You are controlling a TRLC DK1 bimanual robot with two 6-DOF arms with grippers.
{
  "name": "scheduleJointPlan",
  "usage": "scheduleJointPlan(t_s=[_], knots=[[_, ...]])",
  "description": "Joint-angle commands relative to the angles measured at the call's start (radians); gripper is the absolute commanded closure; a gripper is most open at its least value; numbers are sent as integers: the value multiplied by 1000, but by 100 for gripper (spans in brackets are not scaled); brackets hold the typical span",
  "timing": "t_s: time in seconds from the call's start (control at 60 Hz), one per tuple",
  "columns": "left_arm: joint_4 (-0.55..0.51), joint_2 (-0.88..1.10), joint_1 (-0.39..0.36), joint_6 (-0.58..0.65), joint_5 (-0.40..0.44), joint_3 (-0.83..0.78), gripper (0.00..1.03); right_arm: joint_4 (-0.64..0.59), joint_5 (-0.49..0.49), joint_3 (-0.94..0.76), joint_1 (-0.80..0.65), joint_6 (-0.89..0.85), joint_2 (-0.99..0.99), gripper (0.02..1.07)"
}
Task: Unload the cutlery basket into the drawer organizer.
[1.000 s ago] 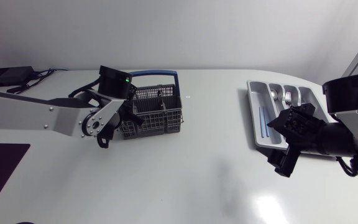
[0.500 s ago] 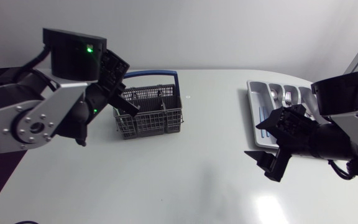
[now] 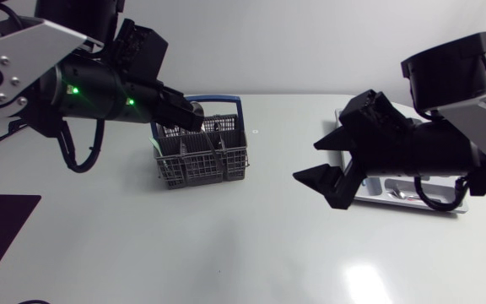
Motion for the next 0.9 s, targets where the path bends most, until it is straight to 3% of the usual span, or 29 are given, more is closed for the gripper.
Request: scheduleJointPlan(t_s=[0.0, 0.3, 0.683, 0.883], knots=[[-13, 45, 35, -72, 80, 32, 100, -7, -32, 53, 22, 91, 62, 12], [-10, 132, 136, -141, 325, 58, 100, 42, -75, 194, 101, 209, 252, 16], [24, 182, 134, -178, 405, 69, 100, 83, -101, 312, 167, 295, 422, 21], [29, 200, 128, -191, 411, 75, 100, 120, -115, 313, 167, 300, 450, 36]])
